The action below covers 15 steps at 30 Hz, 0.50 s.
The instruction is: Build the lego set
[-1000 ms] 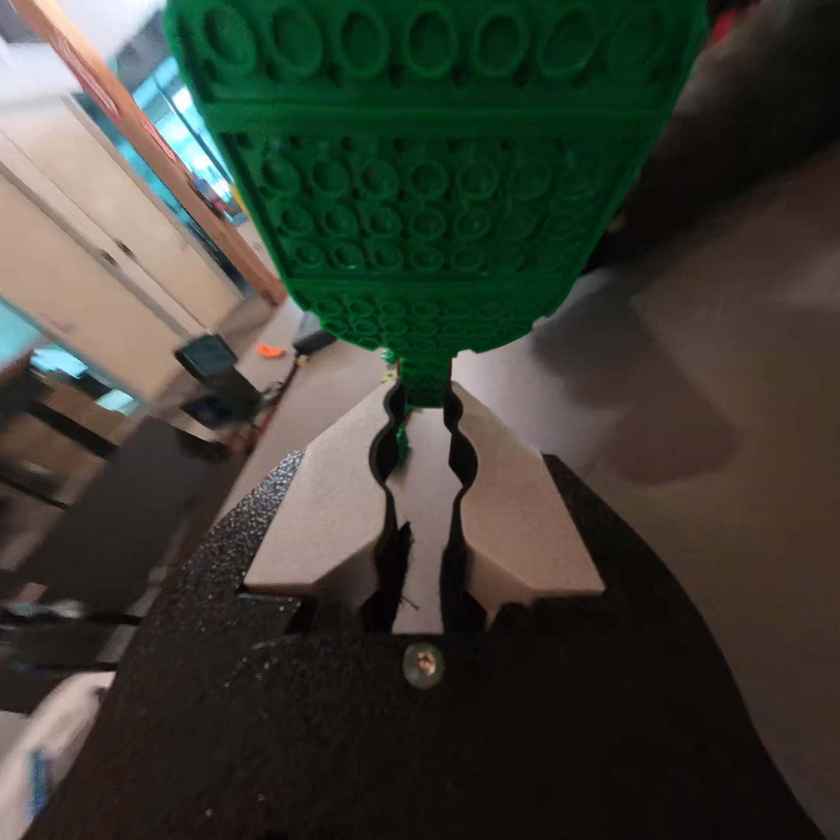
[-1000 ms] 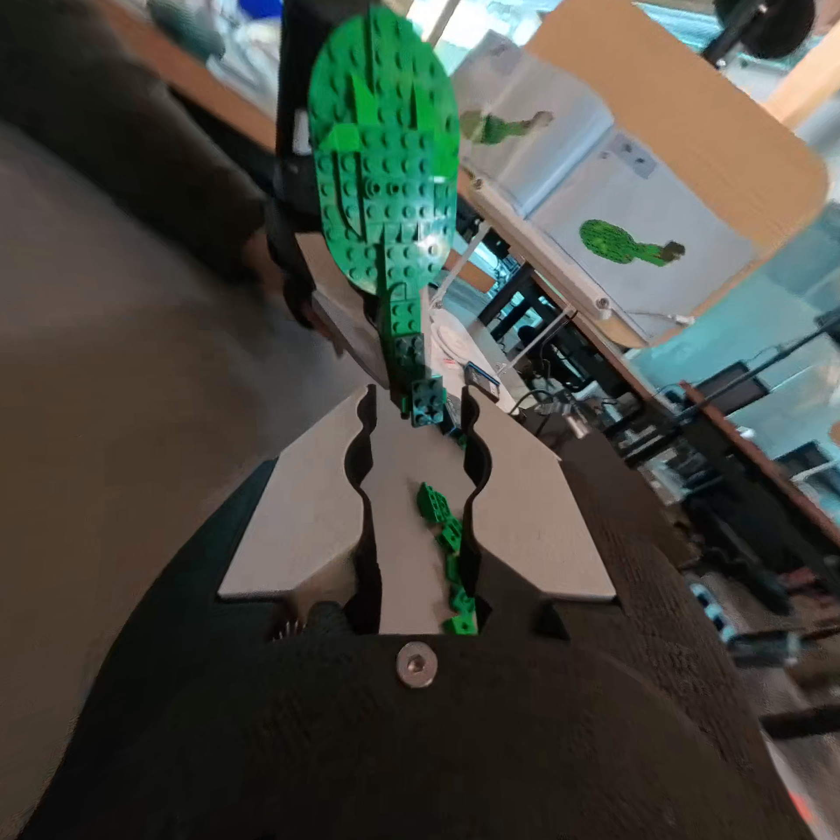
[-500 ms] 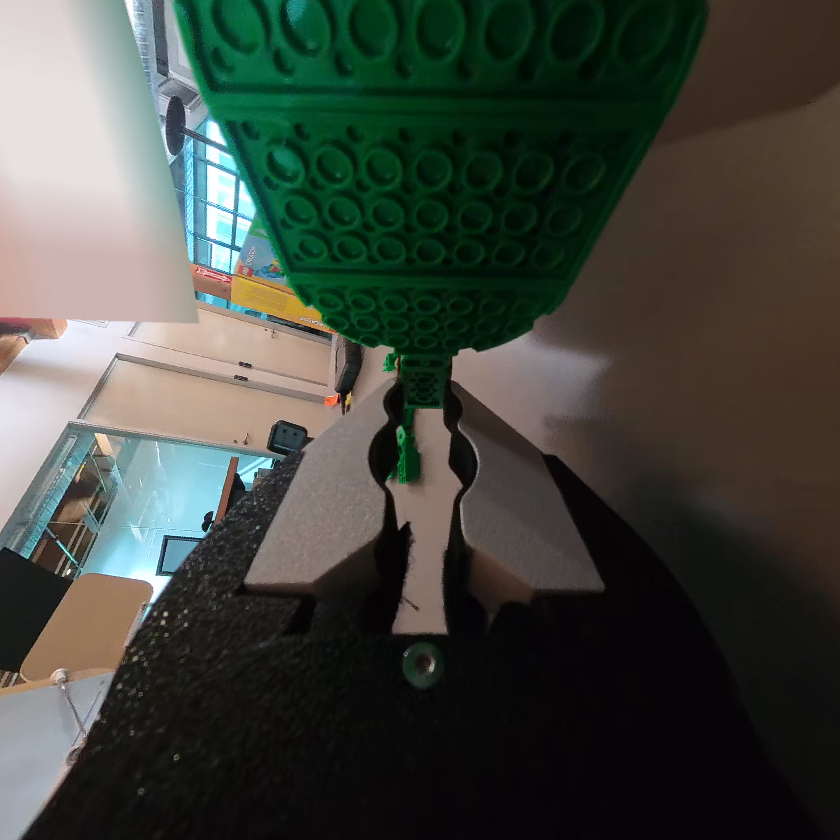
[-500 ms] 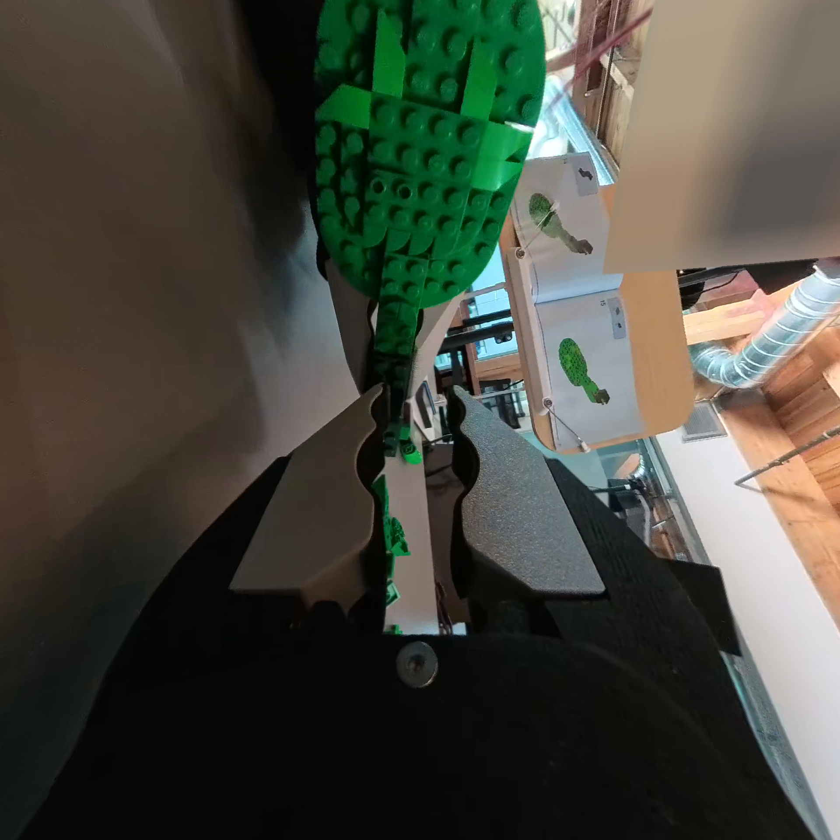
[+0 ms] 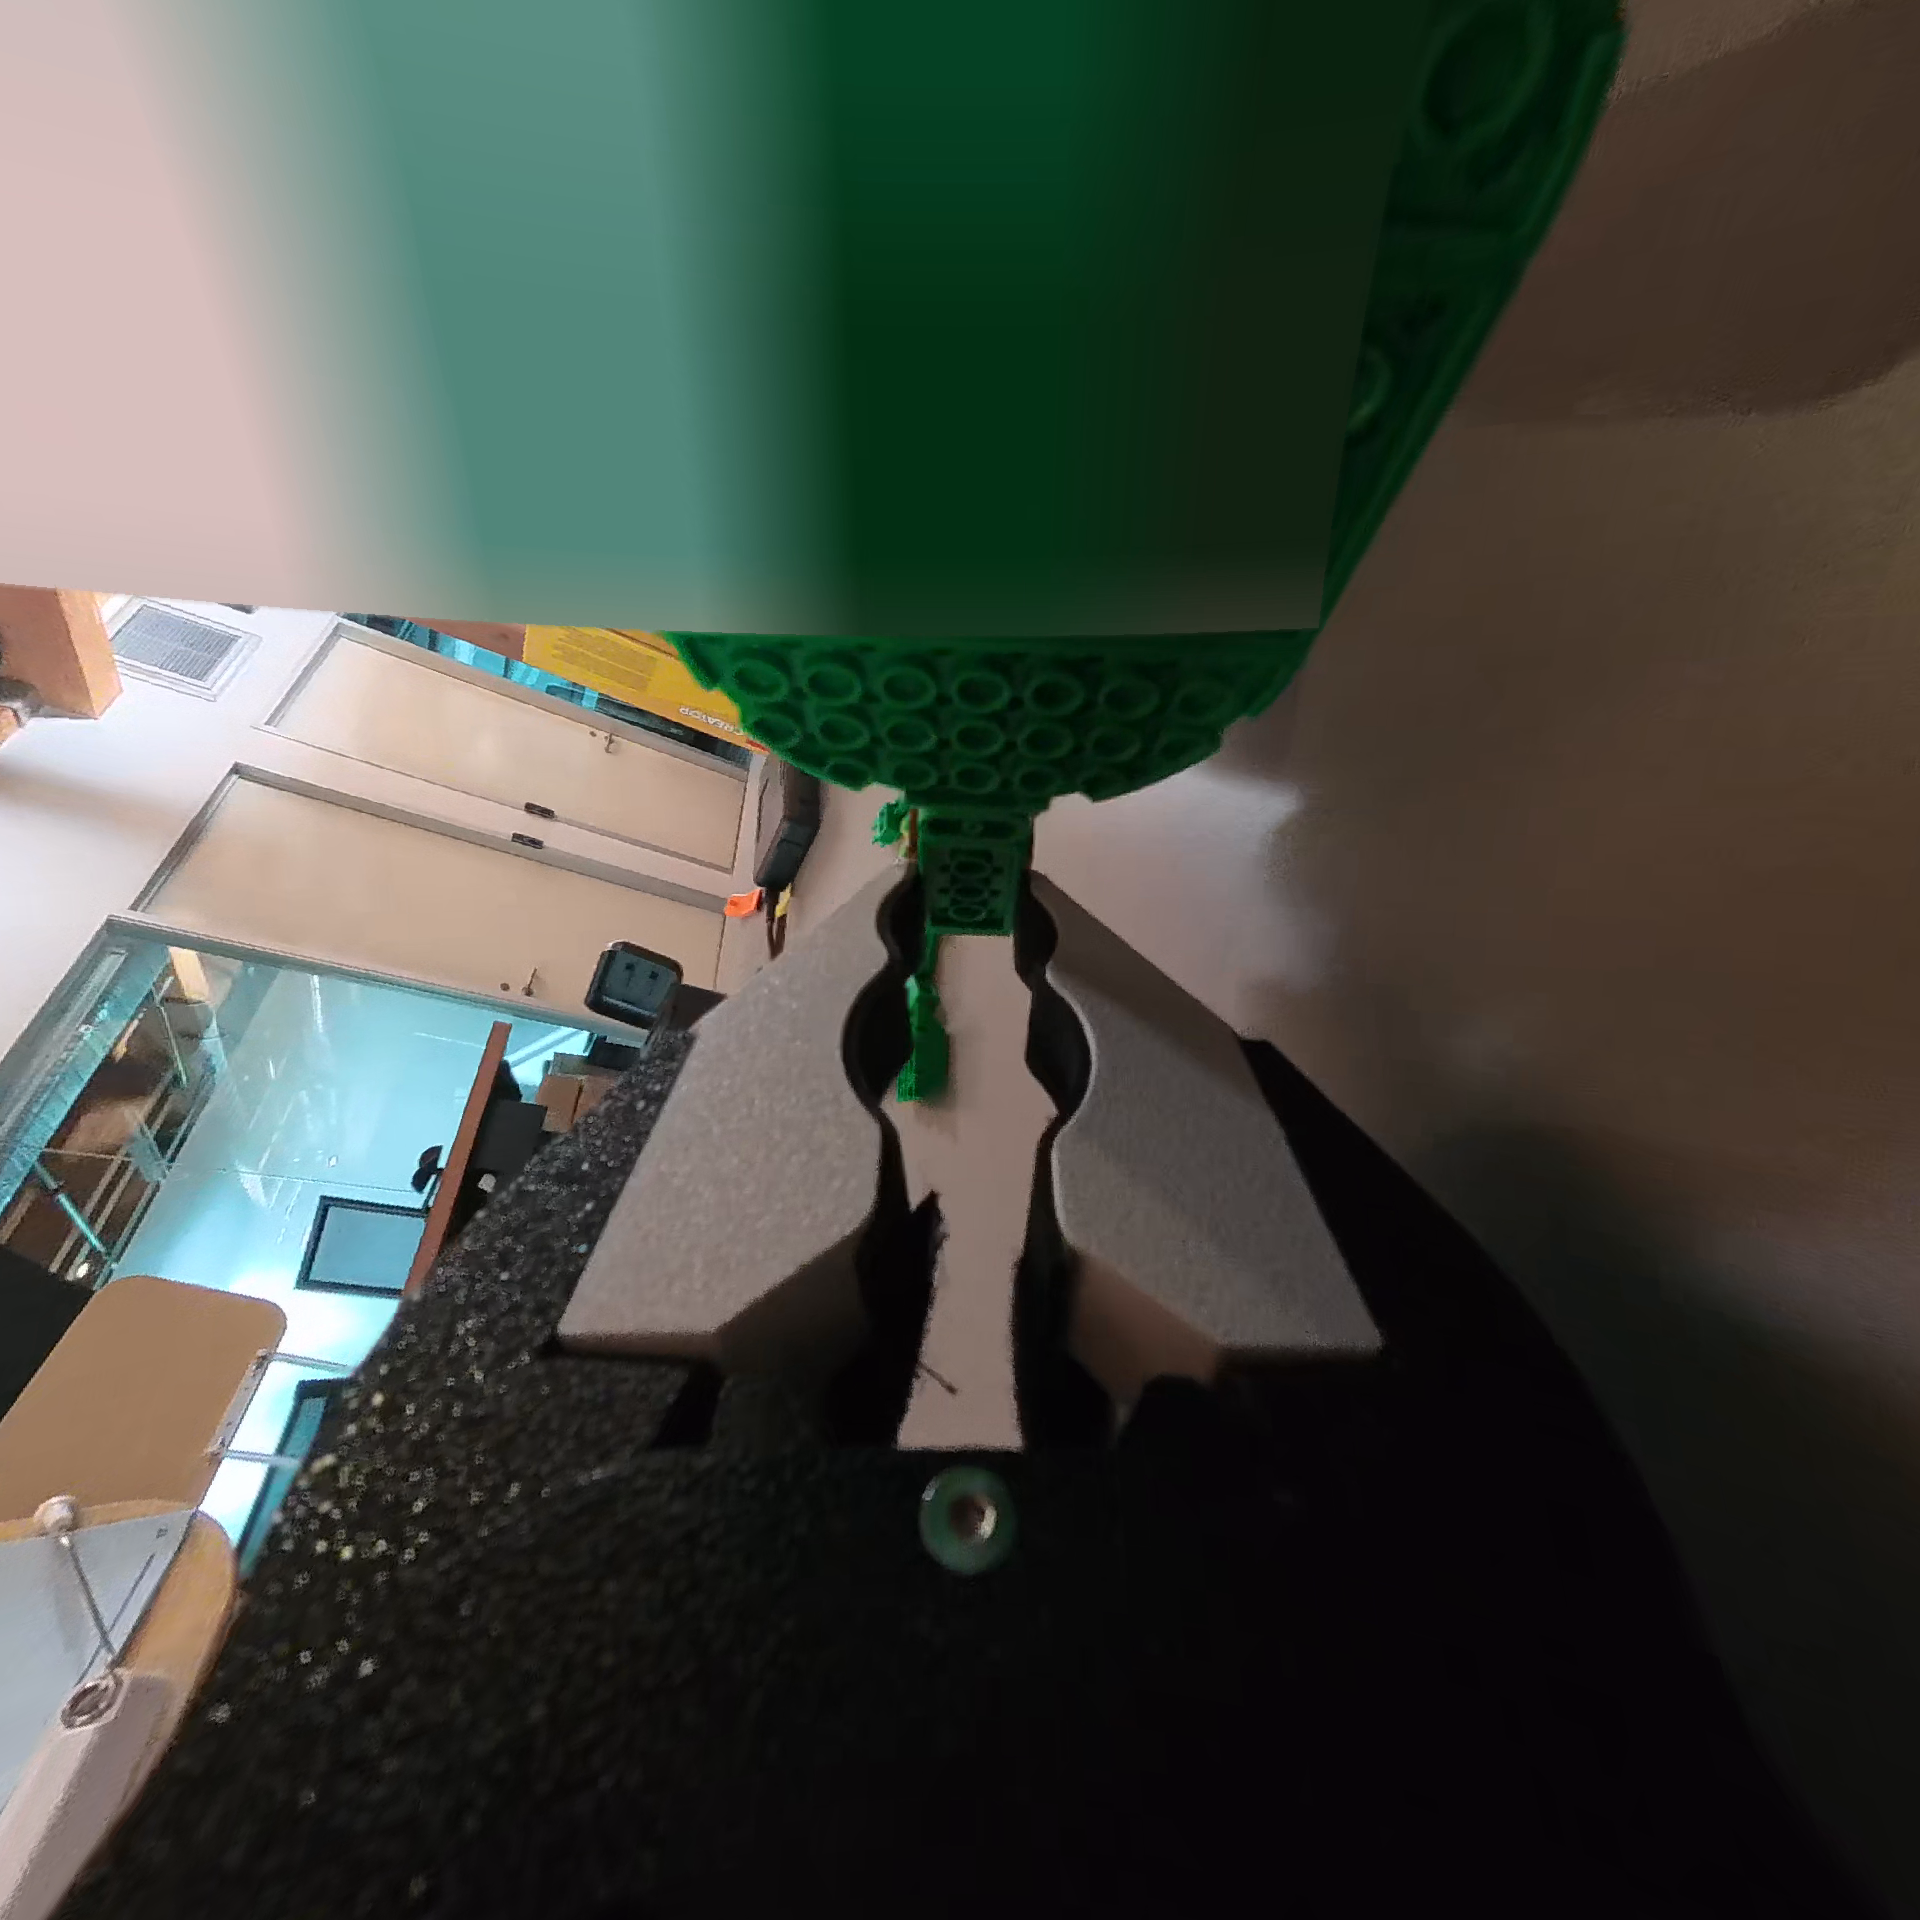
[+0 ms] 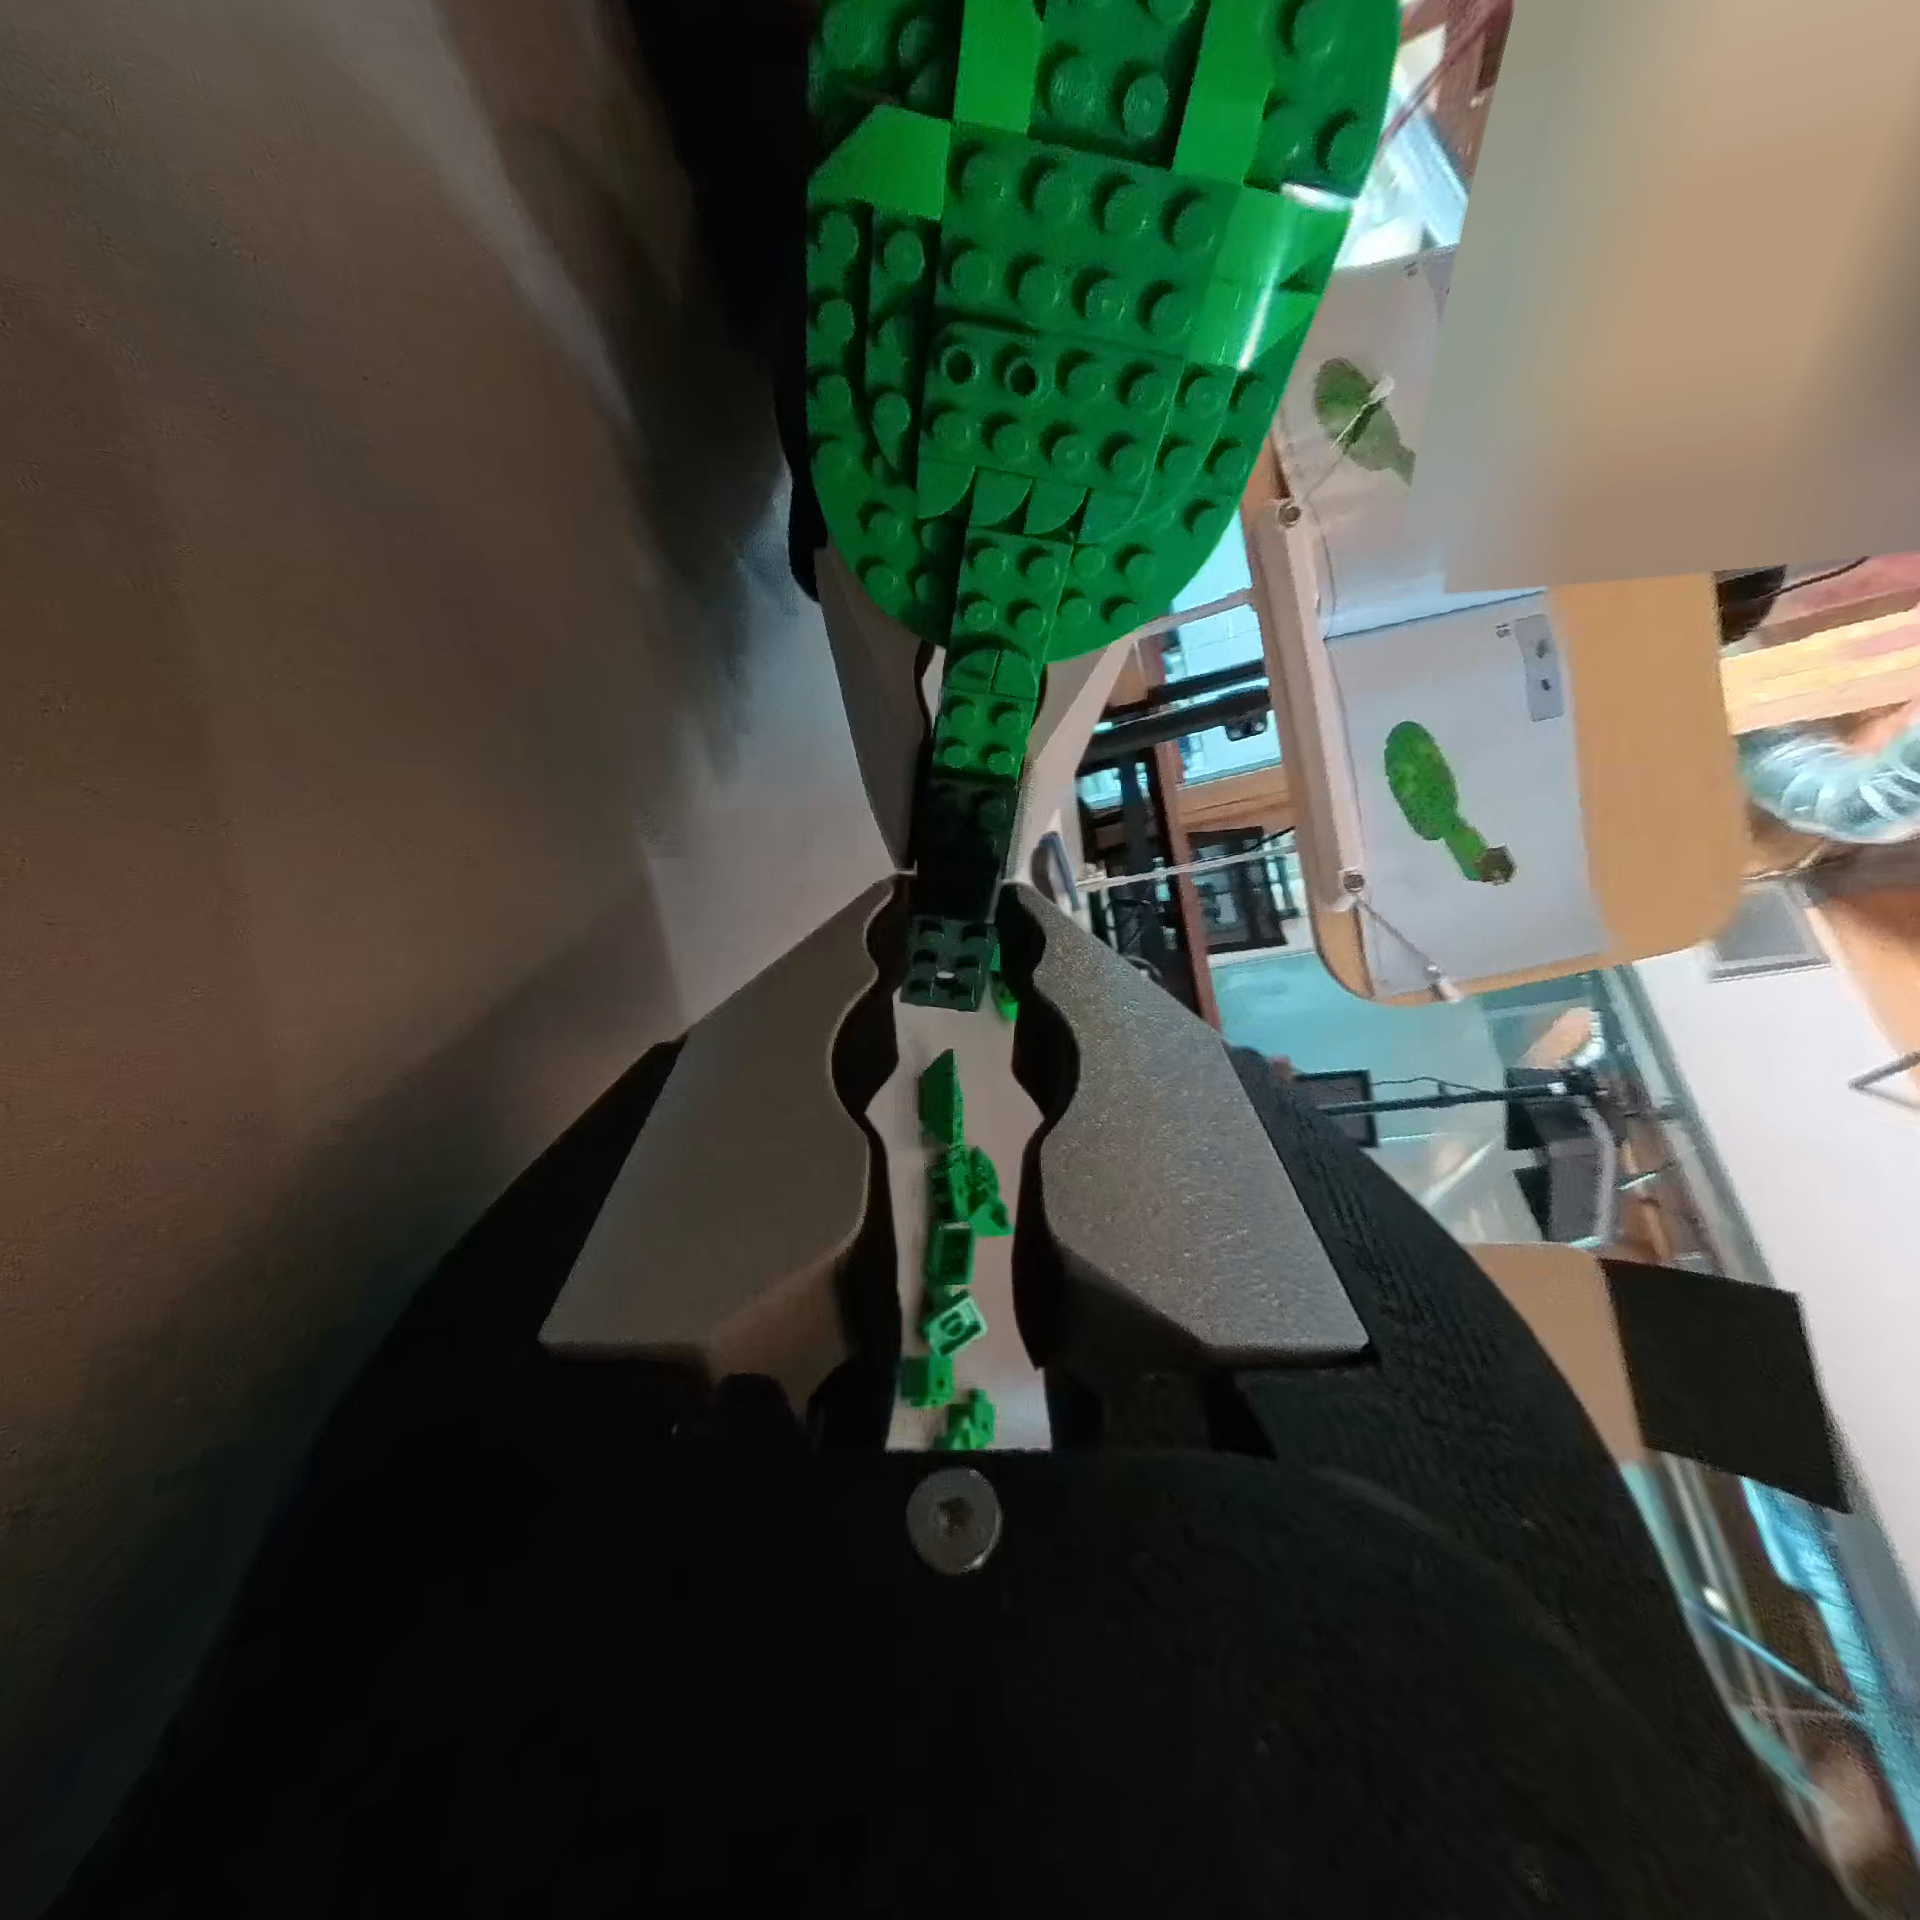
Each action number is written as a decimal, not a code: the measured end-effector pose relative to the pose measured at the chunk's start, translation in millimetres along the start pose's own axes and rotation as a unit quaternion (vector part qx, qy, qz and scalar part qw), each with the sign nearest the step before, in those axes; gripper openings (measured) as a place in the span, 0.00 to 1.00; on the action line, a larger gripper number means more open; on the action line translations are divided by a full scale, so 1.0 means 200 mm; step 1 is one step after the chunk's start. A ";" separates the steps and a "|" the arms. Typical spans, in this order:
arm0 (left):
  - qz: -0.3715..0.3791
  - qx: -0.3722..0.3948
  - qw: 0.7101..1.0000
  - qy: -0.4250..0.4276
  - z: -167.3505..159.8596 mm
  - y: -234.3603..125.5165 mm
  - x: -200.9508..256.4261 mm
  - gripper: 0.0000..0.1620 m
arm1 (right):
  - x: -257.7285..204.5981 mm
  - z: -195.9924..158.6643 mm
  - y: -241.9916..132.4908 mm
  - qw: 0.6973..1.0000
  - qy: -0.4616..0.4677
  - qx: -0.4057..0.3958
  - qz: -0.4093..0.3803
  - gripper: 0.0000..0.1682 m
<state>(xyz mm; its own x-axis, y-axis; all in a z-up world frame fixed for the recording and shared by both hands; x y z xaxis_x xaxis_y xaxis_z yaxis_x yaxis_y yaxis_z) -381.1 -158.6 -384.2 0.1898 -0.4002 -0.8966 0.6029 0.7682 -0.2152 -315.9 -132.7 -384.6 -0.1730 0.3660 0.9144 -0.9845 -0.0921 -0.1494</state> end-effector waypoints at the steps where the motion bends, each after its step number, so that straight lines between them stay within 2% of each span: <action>1: -0.005 -0.002 1.000 -0.003 0.00 0.00 0.01 0.09 | -0.01 -0.01 0.00 1.000 0.007 0.000 0.005 0.09; 15: -0.060 -0.008 0.997 -0.042 -0.02 0.02 0.08 0.09 | -0.07 -0.03 0.01 0.995 0.080 0.000 0.061 0.09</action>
<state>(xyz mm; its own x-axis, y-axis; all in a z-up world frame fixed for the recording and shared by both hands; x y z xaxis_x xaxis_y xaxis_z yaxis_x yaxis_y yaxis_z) -378.4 -160.0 -401.7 0.1830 -0.5293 -0.8285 0.6128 0.7204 -0.3249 -315.7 -133.4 -399.9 -0.2934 0.4948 0.8180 -0.9559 -0.1439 -0.2558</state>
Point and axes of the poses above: each gripper's, where its closed fingertips meet, y out along the fingers, z out of its top, x = y × z across the jaws, the point moved 4 cm from there along -y, back along the fingers, and after that the axes turned 4 degrees about y, right-handed, at the moved point
